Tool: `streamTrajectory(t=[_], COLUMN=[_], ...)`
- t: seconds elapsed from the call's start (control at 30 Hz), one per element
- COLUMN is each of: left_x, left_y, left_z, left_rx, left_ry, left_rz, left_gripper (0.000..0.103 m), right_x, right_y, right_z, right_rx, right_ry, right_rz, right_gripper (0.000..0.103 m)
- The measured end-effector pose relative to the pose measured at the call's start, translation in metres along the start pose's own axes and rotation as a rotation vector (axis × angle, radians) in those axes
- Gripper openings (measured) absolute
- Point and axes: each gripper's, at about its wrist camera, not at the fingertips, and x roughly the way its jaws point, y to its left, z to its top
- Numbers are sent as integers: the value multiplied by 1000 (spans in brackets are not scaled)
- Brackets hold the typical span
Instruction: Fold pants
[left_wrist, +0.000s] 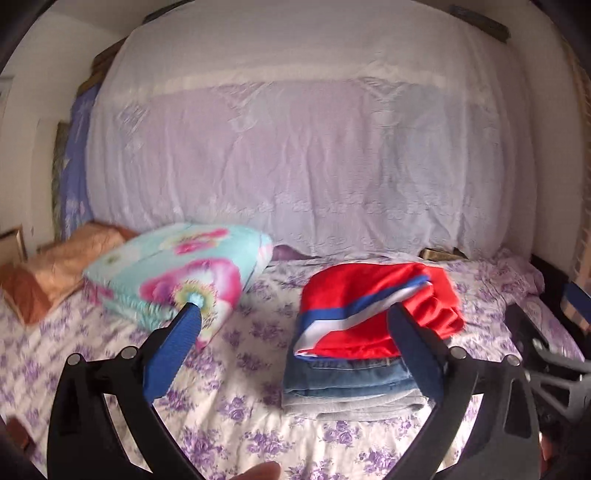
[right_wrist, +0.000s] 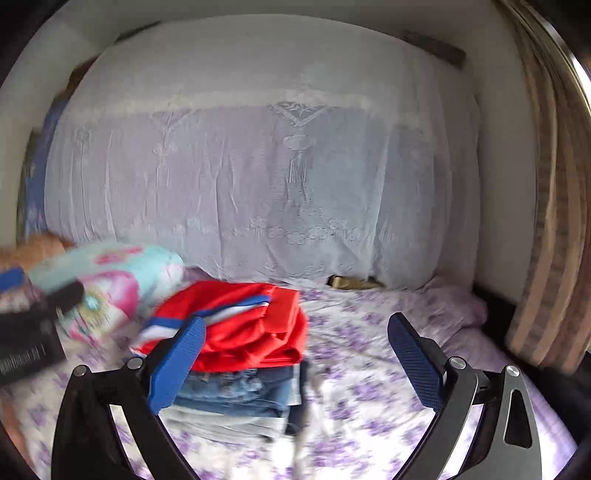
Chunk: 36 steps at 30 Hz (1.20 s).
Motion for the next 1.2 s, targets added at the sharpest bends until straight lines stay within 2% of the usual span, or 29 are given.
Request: streamTrajectory(t=[0.03, 0.07, 0.13, 0.2, 0.27, 0.37, 0.57, 0.7, 1.2], left_x=[-1, -1, 8, 12, 16, 17, 6, 0, 5], left_y=[-4, -6, -14, -13, -11, -13, -11, -11, -23], left_z=[-9, -14, -14, -16, -17, -19, -17, -15, -22], left_rx=[31, 40, 98, 96, 101, 117, 103, 99, 122], left_ry=[-16, -41, -27, -21, -3, -6, -27, -40, -5], left_rz=[-13, -6, 38, 28, 14, 43, 24, 14, -11], left_gripper=[98, 98, 98, 98, 98, 98, 98, 98, 98], right_x=[7, 19, 39, 49, 56, 55, 49, 45, 42], right_y=[-5, -8, -19, -25, -22, -8, 4, 1, 5], right_z=[-5, -8, -16, -21, -26, -32, -33, -30, -29], right_rx=[39, 47, 120, 189, 199, 152, 97, 101, 95], right_ry=[-3, 45, 128, 169, 210, 209, 200, 192, 197], right_rz=[25, 46, 35, 66, 115, 105, 111, 109, 122], right_gripper=[99, 99, 99, 99, 99, 99, 99, 99, 99])
